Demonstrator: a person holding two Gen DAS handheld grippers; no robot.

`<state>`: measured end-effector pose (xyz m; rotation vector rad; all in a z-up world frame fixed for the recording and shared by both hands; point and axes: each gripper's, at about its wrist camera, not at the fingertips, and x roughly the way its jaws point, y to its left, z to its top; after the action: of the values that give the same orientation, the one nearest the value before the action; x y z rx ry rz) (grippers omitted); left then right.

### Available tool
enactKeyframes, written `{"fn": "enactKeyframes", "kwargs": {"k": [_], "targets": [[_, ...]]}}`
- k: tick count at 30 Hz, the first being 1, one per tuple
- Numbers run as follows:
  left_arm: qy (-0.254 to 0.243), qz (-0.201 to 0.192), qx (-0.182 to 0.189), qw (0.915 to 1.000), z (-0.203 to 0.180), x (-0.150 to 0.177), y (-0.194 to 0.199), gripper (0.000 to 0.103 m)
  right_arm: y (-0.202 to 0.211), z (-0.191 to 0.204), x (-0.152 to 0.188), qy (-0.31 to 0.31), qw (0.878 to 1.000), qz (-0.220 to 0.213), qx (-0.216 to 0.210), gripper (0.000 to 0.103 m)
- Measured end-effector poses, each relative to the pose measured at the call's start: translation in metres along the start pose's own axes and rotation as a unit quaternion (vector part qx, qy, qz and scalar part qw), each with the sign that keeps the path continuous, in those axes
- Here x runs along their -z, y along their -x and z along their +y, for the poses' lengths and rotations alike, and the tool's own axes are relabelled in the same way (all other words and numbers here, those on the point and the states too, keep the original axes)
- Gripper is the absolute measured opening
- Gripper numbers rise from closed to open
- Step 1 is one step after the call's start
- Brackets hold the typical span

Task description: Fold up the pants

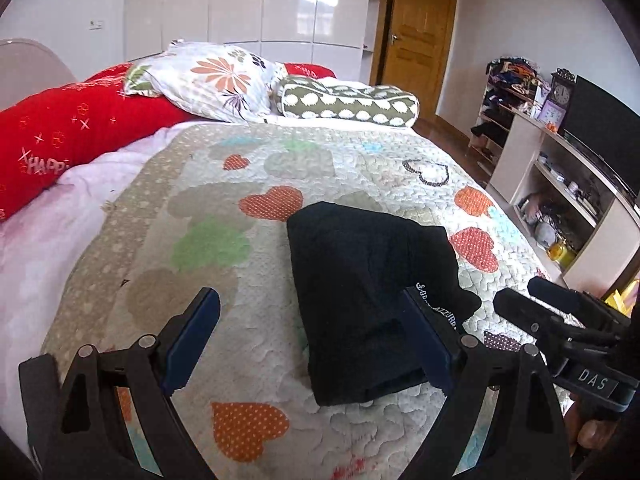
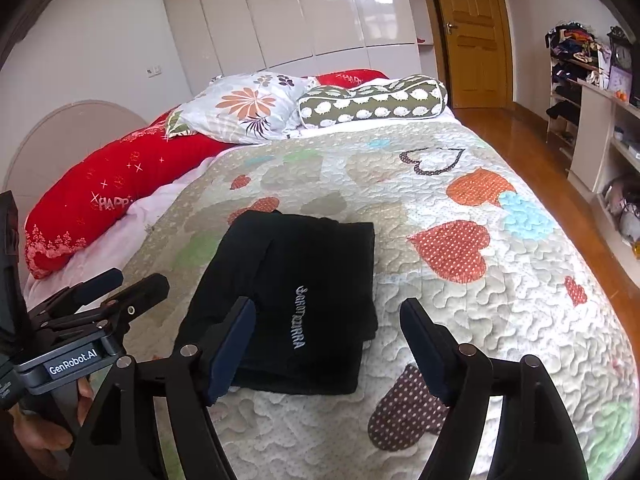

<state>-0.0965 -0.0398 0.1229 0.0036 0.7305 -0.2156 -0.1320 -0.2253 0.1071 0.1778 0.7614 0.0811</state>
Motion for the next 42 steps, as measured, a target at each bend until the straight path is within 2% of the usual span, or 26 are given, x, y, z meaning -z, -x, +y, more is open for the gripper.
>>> {"fn": "enactKeyframes", "kwargs": {"k": [7,19,42], "targets": [[-0.017,-0.018,-0.020,0.9995,-0.004,0.006,0.016,0.091,0.014,0.012,0.006,0.008,1.000,-0.018,0.007,0.082],[-0.016,-0.041,-0.048,0.9979,-0.004,0.012,0.027,0.091,0.016,0.017,0.010,0.009,1.000,-0.021,0.014,0.082],[-0.016,-0.030,-0.044,0.9985,-0.008,0.017,0.016,0.091,0.002,0.015,0.012,0.010,1.000,-0.001,0.016,0.082]]}}
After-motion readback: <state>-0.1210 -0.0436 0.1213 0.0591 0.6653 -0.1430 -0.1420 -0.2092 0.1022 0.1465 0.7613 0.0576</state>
